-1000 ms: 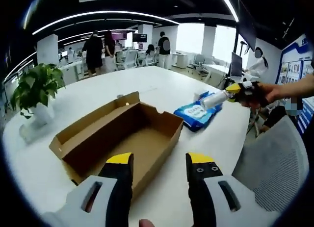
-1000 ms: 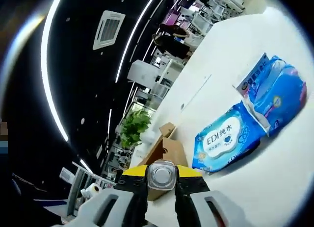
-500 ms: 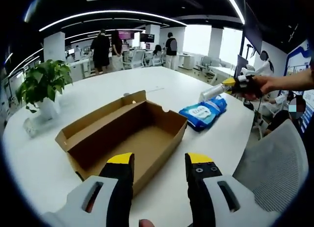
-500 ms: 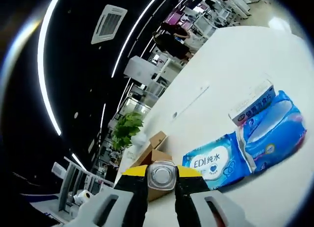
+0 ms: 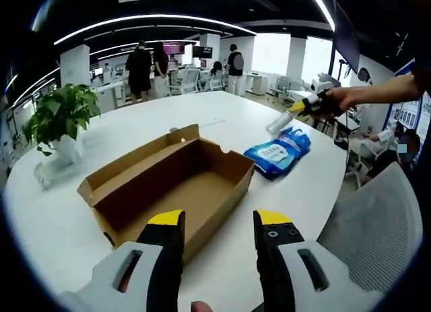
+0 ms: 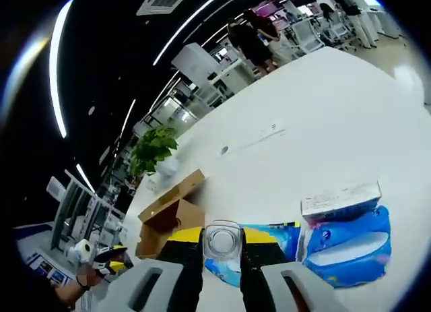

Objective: Operate the shoe box by opening the lid, removing the specified soft item, and placing it in the target area until the item is outside and the box remains undamaged.

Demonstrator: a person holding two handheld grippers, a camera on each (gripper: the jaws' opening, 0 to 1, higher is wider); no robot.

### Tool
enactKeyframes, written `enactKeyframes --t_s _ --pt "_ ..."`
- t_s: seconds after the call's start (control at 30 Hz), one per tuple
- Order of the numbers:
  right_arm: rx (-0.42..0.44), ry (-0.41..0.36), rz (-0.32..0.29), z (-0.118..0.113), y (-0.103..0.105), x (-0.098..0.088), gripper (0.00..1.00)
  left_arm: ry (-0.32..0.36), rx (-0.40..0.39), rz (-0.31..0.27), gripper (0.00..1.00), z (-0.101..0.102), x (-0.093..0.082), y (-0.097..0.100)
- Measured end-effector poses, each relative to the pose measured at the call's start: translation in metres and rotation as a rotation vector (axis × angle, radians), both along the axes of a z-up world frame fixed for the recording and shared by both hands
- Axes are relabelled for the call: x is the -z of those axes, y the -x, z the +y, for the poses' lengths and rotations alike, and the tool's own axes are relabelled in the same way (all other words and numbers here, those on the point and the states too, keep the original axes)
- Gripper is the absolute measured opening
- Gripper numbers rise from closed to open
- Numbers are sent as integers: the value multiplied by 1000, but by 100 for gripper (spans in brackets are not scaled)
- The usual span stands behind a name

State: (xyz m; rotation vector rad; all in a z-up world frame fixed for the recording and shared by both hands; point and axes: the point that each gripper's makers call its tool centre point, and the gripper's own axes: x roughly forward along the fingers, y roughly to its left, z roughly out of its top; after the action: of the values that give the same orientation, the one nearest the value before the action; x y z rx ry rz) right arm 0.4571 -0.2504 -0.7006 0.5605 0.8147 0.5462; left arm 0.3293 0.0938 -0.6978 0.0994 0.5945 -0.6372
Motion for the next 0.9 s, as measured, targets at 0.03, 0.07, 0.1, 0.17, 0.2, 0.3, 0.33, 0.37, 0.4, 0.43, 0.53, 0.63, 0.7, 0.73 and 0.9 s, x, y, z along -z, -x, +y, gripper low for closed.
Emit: enactKeyframes --t_s 0.03,0.07,0.1,0.17,0.2,0.3,0.33,0.37,0.4,0.43,0.53,0.63,0.7,0.73,0.9 --pt "-11 14 -1 0 -2 0 16 -1 2 2 41 -1 1 1" --pt "-23 29 -3 1 -3 1 16 -1 2 4 41 -1 2 1" --pt "-42 50 -7 2 -6 1 16 -1 1 7 41 -2 2 2" --pt "-87 98 -15 3 -9 3 16 -2 5 13 41 -3 4 4" --pt "-108 123 -18 3 -10 4 16 -4 8 16 41 -4 5 5" --pt "-191 210 -32 2 -19 7 16 -10 22 27 41 -6 9 9" --pt "-211 230 -38 3 -21 6 16 -14 28 31 41 -7 10 10" --pt "-231 249 -43 3 -21 5 16 -18 32 32 41 -7 11 11" --pt "-250 267 -49 4 -23 5 16 -20 35 33 41 -7 11 12" --pt "-286 301 -57 4 -25 4 16 -22 36 34 41 -8 12 12" --pt "-369 395 -79 9 -25 -2 16 -22 42 40 41 -9 13 14" --pt "-489 504 -117 13 -25 -9 16 -28 54 45 41 -9 15 17" --pt "-564 570 -138 1 -35 1 16 -31 58 47 41 -9 17 18" --pt "-607 610 -159 0 -40 1 16 -31 58 48 41 -9 17 19" --pt "-795 744 -204 3 -42 5 16 -31 56 56 40 -7 21 21"
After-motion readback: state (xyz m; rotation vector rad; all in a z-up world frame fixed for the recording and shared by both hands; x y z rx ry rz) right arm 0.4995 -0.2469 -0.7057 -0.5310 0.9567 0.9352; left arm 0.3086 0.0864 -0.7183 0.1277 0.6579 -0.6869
